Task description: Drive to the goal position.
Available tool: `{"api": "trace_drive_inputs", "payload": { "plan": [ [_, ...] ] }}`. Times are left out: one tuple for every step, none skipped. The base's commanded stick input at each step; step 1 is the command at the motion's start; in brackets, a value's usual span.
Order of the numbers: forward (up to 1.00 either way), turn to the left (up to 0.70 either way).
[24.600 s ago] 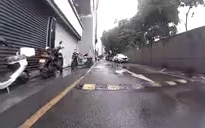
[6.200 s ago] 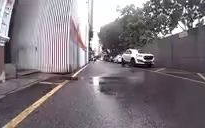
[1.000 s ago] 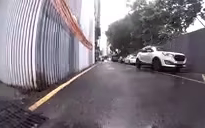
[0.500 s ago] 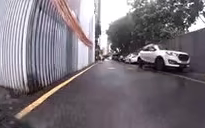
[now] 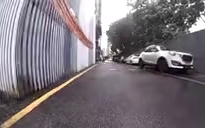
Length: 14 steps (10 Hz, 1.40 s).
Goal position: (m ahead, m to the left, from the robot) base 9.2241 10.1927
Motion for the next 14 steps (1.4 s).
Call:
{"api": "trace_drive_inputs", "payload": {
  "plan": [
    [0.45,0.0],
    [0.45,0.0],
    [0.45,0.0],
    [0.45,0.0],
    [0.45,0.0],
    [0.45,0.0],
    [0.45,0.0],
    [0.45,0.0],
    [0.45,0.0],
    [0.45,0.0],
    [0.45,0.0],
    [0.45,0.0],
    [0.45,0.0],
    [0.45,0.0]
  ]
}}
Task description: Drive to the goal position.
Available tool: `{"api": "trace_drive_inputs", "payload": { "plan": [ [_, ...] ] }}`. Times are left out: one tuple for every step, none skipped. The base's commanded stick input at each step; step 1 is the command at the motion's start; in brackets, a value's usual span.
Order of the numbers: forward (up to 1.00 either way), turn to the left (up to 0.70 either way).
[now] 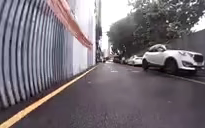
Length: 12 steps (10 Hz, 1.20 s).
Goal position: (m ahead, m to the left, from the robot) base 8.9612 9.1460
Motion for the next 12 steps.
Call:
{"api": "trace_drive_inputs", "payload": {
  "plan": [
    [0.45,0.0],
    [0.45,0.0],
    [0.45,0.0],
    [0.45,0.0],
    [0.45,0.0],
    [0.45,0.0],
    [0.45,0.0],
    [0.45,0.0],
    [0.45,0.0],
    [0.45,0.0],
    [0.45,0.0],
    [0.45,0.0]
  ]
}}
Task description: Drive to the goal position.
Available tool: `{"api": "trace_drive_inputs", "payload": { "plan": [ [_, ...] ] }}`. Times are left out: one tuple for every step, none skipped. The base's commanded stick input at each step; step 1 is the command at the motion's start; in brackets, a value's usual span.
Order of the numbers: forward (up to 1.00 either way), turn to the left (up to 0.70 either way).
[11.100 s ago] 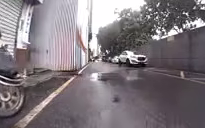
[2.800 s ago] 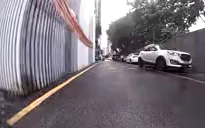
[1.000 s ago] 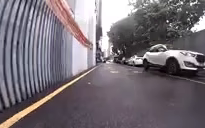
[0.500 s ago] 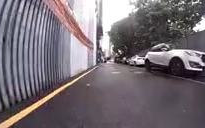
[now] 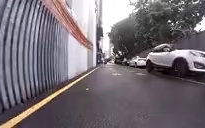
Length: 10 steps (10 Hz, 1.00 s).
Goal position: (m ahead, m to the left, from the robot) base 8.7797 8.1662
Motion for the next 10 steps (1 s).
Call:
{"api": "trace_drive_inputs", "payload": {
  "plan": [
    [0.45,0.0],
    [0.45,0.0],
    [0.45,0.0],
    [0.45,0.0],
    [0.45,0.0],
    [0.45,0.0],
    [0.45,0.0],
    [0.45,0.0],
    [0.45,0.0],
    [0.45,0.0]
  ]
}}
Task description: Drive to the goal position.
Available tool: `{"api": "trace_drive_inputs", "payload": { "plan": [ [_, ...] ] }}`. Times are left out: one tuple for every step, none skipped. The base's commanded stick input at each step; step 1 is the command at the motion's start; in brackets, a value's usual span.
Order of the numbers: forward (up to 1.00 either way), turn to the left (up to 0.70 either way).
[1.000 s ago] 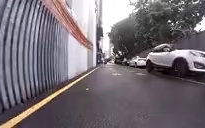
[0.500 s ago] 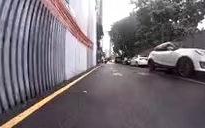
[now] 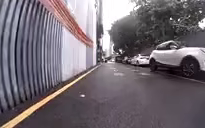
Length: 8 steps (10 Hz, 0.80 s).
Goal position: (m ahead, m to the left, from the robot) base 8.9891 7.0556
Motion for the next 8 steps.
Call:
{"api": "trace_drive_inputs", "payload": {
  "plan": [
    [0.45,0.0],
    [0.45,0.0],
    [0.45,0.0],
    [0.45,0.0],
    [0.45,0.0],
    [0.45,0.0],
    [0.45,0.0],
    [0.45,0.0]
  ]
}}
